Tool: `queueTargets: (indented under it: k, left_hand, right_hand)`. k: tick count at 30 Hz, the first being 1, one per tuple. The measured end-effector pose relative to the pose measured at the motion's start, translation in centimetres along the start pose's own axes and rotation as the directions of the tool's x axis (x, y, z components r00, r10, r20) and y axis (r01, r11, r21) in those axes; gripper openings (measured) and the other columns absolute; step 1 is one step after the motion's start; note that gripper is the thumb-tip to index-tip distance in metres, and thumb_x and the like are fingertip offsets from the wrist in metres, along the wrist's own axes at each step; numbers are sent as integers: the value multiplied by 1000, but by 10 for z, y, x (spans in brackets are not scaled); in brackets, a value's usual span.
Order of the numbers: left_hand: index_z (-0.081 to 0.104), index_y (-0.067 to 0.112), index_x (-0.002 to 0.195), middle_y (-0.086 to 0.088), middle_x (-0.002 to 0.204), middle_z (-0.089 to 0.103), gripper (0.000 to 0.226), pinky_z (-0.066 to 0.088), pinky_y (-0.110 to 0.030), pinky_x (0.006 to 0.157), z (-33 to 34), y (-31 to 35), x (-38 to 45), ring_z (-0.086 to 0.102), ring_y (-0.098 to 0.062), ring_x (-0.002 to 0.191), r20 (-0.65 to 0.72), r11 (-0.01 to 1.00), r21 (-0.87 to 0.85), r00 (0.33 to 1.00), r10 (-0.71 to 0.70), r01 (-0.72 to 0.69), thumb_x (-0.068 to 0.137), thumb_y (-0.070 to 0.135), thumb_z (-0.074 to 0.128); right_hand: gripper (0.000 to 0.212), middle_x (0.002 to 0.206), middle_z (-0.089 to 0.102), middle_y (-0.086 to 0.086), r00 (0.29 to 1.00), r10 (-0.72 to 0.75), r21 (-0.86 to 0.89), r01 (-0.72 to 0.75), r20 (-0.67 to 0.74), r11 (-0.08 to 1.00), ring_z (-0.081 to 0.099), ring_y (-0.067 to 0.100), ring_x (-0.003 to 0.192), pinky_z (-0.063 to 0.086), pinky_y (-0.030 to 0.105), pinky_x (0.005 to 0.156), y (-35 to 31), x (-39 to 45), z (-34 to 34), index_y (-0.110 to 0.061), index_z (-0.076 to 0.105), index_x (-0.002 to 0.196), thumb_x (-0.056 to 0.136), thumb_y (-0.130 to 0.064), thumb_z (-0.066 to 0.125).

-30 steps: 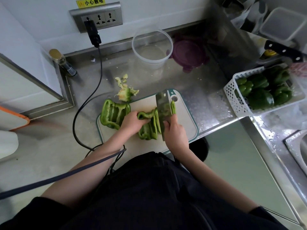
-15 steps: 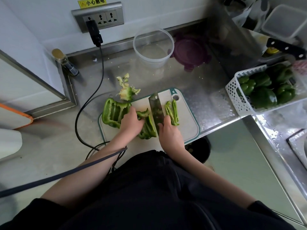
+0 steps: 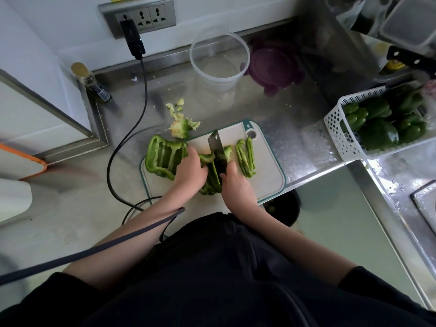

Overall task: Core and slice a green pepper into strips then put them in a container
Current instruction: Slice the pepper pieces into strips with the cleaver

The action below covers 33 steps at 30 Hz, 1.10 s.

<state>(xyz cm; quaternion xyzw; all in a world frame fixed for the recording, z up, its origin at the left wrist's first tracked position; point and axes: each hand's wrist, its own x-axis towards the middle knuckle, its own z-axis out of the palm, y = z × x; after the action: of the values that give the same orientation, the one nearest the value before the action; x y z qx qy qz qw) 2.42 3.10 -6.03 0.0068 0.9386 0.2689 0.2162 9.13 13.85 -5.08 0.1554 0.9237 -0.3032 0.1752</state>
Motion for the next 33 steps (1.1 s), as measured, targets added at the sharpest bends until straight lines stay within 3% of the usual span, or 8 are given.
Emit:
queueTargets:
  k: [6, 11, 17, 24, 27, 30, 33]
  left_hand:
    - [36, 0, 115, -2, 75, 46, 30, 37, -34, 57, 0, -1, 0, 56, -27, 71, -15, 999, 3, 999, 36, -36, 91, 10, 52]
    - [37, -2, 114, -1, 72, 46, 29, 36, -32, 56, 1, -2, 0, 54, -24, 70, -17, 998, -31, 999, 51, -52, 92, 10, 52]
    - [38, -1, 111, -6, 80, 51, 29, 40, -36, 60, 1, -6, -3, 53, -25, 73, -33, 996, -88, 999, 3, -6, 90, 10, 55]
    - [40, 6, 105, 4, 71, 44, 29, 36, -26, 52, -3, -3, -8, 51, -17, 64, -81, 995, -87, 996, -46, 39, 87, 13, 61]
    - [38, 10, 100, 0, 75, 51, 28, 32, -20, 44, -14, -13, -11, 51, -9, 58, -111, 995, -87, 992, -60, 51, 87, 14, 62]
    - [39, 10, 103, -2, 78, 55, 30, 40, -23, 45, -20, -17, -11, 55, -12, 60, -48, 998, -43, 998, -48, 46, 86, 14, 64]
    - [38, 10, 100, -2, 76, 52, 30, 35, -23, 45, -16, -15, -13, 55, -16, 61, 2, 999, -35, 999, -39, 39, 86, 16, 64]
  right_hand:
    - [23, 69, 46, 5, 1000, 4, -23, -4, 18, 1000, 51, 29, 63, 38, 35, 53, 4, 4, 5, -6, 32, 122, 101, -14, 36]
    - [30, 74, 50, 8, 998, 33, -69, -29, 59, 997, 55, 31, 67, 41, 36, 53, 1, 6, 7, -9, 29, 126, 98, -5, 38]
    - [45, 94, 61, 13, 993, 40, -206, -17, 107, 978, 57, 30, 76, 43, 39, 60, -9, 6, 8, -10, 25, 132, 91, 5, 37]
    - [28, 80, 56, 9, 998, 47, -144, -42, 33, 989, 61, 32, 76, 46, 39, 58, 0, 7, 7, -12, 28, 123, 97, -4, 37]
    - [34, 89, 63, 13, 999, 16, -202, -7, 43, 979, 62, 33, 77, 45, 37, 57, -1, 9, 9, -10, 27, 127, 96, -2, 38]
    - [34, 93, 65, 14, 998, 2, -216, 12, 67, 976, 63, 33, 80, 45, 37, 58, -2, 12, 4, -9, 28, 130, 98, -4, 38]
    - [28, 89, 63, 15, 1000, -12, -105, 13, 11, 994, 61, 34, 77, 42, 37, 58, 8, 14, -18, -8, 32, 128, 102, -16, 35]
